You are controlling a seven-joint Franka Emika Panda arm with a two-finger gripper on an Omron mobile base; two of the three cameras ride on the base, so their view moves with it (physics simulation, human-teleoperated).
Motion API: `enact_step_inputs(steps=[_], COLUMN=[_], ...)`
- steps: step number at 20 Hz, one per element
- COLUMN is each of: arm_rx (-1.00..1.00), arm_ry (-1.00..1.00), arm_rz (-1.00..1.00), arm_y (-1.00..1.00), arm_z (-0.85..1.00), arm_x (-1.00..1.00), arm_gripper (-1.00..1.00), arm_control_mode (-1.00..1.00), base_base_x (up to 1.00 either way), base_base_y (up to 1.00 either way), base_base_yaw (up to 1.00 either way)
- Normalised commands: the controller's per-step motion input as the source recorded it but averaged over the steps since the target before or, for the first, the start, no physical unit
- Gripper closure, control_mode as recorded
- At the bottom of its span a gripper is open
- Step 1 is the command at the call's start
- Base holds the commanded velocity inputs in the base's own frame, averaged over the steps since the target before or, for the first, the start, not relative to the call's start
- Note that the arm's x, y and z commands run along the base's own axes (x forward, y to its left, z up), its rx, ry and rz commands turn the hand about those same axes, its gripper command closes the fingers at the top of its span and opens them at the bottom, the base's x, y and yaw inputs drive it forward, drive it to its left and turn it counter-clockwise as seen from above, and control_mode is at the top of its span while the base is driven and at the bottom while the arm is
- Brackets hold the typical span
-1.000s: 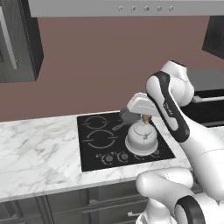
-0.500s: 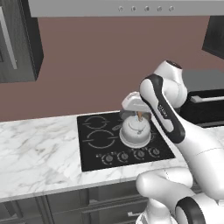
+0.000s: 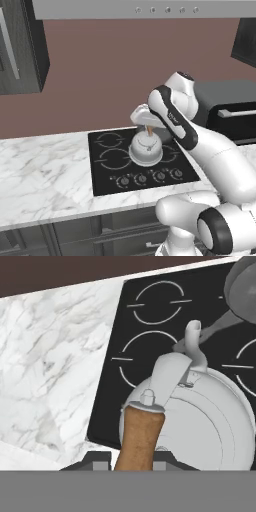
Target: Pick the kettle from the counter and place it on a stove burner. Then turn the burner on.
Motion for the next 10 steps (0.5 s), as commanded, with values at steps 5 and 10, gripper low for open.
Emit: enact_step_inputs(steps=[5,10], arm_rx=[0.03,0.01], arm_ry=[0.24,0.15], arm_rz=[0.00,0.00], arm_y=[0.19,0.24], arm_z=[0.00,-0.06], arm_x=[0.52,0.40], arm_gripper=[1.00,1.00], arm_control_mode=[-1.00,-1.00], base_base_x=[0.00,0.00], base_base_y=[0.00,0.00], base_base_yaw=[0.00,0.00])
